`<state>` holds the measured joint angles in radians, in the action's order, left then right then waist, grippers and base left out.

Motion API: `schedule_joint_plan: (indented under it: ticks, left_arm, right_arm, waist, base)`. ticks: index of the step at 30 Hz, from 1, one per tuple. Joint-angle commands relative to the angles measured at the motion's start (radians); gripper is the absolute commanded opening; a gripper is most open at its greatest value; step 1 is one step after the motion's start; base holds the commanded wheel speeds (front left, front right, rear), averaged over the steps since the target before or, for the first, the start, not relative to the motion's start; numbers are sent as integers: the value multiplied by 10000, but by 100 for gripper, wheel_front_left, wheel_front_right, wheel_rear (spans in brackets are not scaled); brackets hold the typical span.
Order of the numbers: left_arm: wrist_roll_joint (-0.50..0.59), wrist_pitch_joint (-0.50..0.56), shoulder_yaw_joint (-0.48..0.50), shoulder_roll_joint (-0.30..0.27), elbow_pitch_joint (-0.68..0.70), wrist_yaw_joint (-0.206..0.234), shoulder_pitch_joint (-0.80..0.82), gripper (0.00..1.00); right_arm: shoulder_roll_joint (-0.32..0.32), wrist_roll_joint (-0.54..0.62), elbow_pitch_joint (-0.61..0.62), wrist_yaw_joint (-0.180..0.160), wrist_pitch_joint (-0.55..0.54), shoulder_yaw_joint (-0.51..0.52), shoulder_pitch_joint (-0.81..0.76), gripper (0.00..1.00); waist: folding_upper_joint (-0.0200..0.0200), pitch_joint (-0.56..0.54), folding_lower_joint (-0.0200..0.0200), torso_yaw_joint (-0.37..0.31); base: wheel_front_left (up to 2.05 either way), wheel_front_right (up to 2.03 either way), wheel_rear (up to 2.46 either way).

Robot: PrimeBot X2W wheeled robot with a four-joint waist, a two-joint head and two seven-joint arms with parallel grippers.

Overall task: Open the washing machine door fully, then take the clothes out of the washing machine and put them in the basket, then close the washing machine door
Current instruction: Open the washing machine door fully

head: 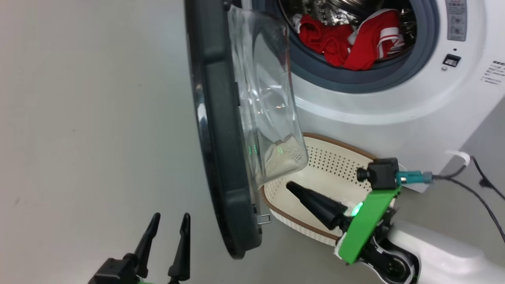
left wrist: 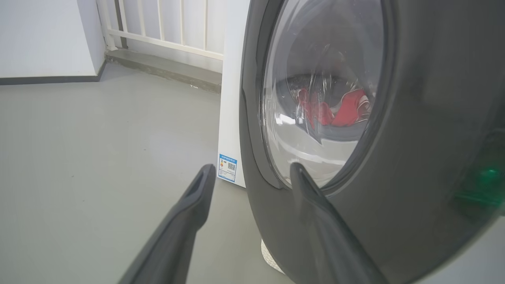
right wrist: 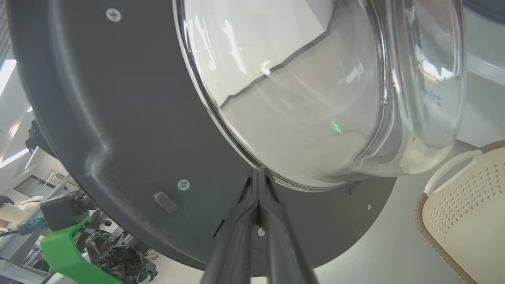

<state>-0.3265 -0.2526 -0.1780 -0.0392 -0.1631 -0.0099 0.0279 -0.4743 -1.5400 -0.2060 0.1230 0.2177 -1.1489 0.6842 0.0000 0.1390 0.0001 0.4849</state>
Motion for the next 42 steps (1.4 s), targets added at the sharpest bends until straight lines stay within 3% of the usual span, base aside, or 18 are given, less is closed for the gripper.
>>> schedule_joint_plan:
  ticks: [1,2,4,5,12,20,30,42]
  left_arm:
    - [98,-92,425,-110,179,-77,119,100]
    - [118,-92,465,-110,171,-88,114,100]
    - [156,-92,533,-110,146,-118,103,100]
    - [176,-92,562,-110,132,-133,94,100]
    - [221,-92,721,-110,116,-192,9,100]
    - [269,-92,903,-110,32,-223,-75,100]
    - [314,-92,1025,-110,18,-238,-109,100]
    - [296,-92,1092,-110,19,-221,6,100]
  right_arm:
    - [-71,50,61,77,196,86,-474,51]
    - [-113,47,2,77,241,124,-572,71]
    - [-192,20,-100,77,315,235,-797,95]
    - [-239,35,-149,77,345,303,-908,100]
    - [-375,500,-641,77,432,1061,-1597,100]
    - [-2,2108,-1406,77,438,2564,-2708,100]
    - [831,5435,-1880,77,439,5309,-3903,100]
    - [2170,9387,-1098,77,440,8489,-5226,100]
  waist:
    - [0,-68,-1,-171]
    - [0,-89,-1,-227]
    - [0,-141,-1,-319]
    - [0,-167,-1,-358]
    - [0,-237,-1,-594]
    - [0,-356,-1,-880]
    - [0,-412,-1,-1119]
    - [0,-311,-1,-1125]
  base:
    - [0,0,0]
    - [0,0,0]
    - [0,0,0]
    - [0,0,0]
    - [0,0,0]
    - [0,0,0]
    - [0,0,0]
    - [0,0,0]
